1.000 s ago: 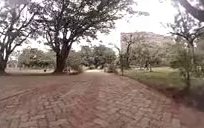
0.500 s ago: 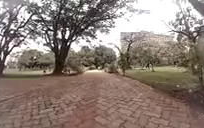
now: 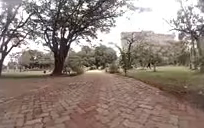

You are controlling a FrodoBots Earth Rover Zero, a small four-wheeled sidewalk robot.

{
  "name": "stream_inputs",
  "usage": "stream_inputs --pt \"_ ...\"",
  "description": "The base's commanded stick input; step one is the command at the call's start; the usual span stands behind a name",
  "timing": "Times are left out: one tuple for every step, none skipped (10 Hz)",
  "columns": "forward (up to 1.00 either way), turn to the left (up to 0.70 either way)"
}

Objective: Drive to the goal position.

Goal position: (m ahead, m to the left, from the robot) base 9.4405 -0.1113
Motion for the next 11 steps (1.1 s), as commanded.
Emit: stream_inputs --pt "0.70 0.00" --pt "0.70 0.00" --pt "0.70 0.00" --pt "0.70 0.00" --pt "0.70 0.00" --pt "0.70 0.00" --pt "0.70 0.00" --pt "0.70 0.00" --pt "0.70 0.00" --pt "0.70 0.00" --pt "0.70 0.00"
